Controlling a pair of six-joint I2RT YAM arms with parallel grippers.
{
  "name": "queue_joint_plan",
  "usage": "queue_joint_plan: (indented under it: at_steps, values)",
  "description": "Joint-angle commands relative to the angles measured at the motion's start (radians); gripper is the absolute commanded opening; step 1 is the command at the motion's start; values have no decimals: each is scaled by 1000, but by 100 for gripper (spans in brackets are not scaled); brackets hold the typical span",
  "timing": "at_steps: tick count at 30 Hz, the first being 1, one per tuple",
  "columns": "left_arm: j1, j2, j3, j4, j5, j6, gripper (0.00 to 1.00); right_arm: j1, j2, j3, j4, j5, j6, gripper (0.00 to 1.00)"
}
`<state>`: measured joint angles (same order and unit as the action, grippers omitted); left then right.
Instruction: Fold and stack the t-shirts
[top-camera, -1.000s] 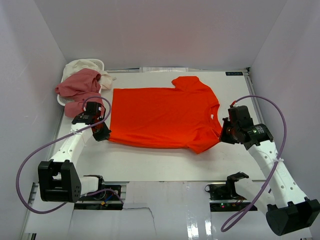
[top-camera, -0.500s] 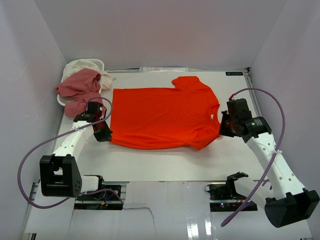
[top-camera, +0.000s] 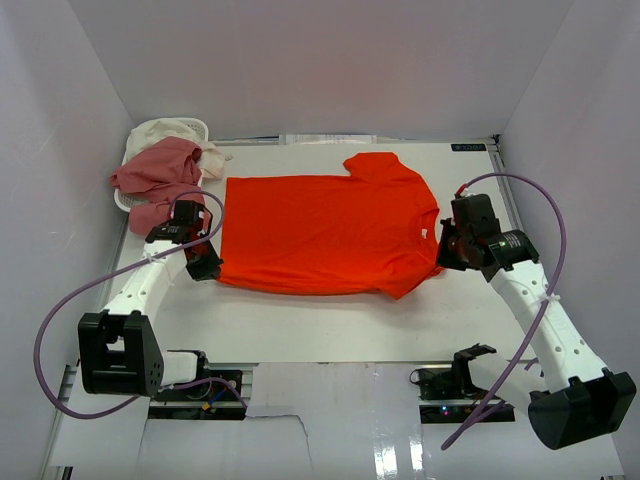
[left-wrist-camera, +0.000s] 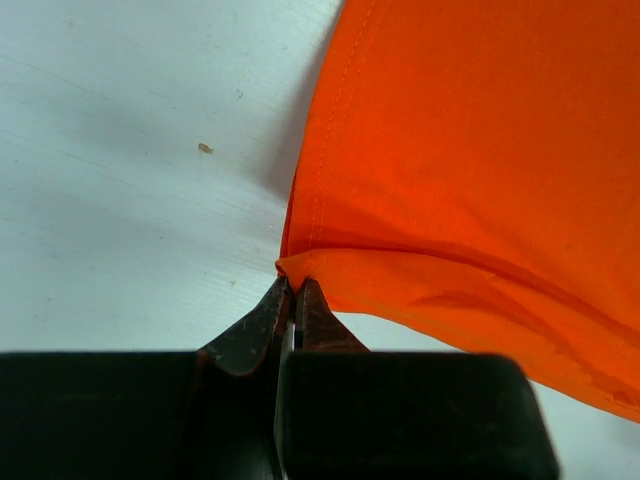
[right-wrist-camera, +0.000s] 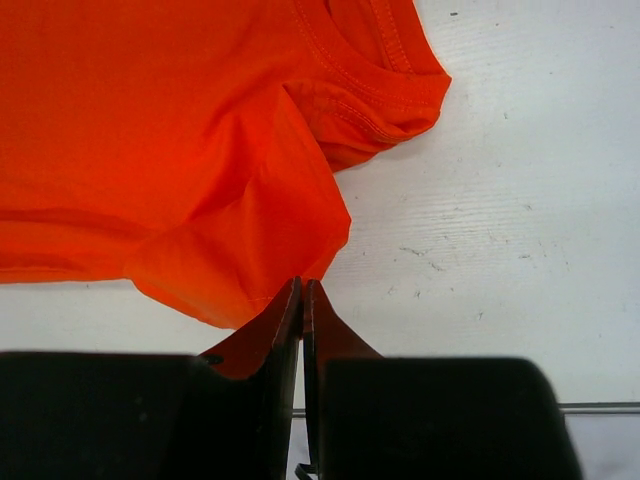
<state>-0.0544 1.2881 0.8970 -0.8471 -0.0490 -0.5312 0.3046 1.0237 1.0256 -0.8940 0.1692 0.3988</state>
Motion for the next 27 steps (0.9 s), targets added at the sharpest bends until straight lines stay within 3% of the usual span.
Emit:
queue_joint_plan:
  at_steps: [1,27]
  values:
    - [7,-33,29,-15,-52,4,0,4,1,37,41,6,-15,8]
    - [7,53,89,8,-91,-3,0,-4,236,211,99,62,-98,8]
